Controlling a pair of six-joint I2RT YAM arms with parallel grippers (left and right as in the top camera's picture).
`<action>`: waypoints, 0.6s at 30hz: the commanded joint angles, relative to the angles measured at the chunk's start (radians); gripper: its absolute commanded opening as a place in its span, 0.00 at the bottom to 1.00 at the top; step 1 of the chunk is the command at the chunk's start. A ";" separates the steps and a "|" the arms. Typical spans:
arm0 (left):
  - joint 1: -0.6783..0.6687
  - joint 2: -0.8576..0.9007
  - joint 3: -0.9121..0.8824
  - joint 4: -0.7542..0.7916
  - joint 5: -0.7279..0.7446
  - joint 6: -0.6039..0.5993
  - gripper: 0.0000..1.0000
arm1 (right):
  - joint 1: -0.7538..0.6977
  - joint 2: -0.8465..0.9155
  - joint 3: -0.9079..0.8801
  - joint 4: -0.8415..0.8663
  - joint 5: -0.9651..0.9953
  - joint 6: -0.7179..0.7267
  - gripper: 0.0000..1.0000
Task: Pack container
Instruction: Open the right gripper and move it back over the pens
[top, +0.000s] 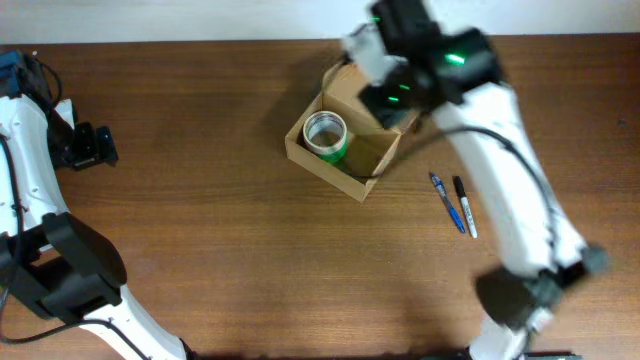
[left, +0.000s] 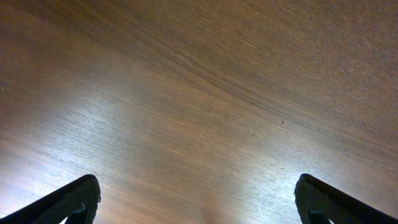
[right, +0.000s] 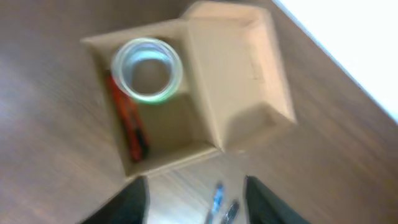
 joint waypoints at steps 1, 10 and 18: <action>0.002 0.009 -0.008 0.000 0.007 0.015 1.00 | -0.121 -0.225 -0.274 0.097 0.130 0.021 0.66; 0.002 0.009 -0.008 0.000 0.007 0.015 1.00 | -0.496 -0.385 -0.729 0.149 -0.028 0.014 0.71; 0.002 0.009 -0.008 0.000 0.007 0.015 1.00 | -0.580 -0.235 -0.926 0.266 -0.215 -0.040 0.67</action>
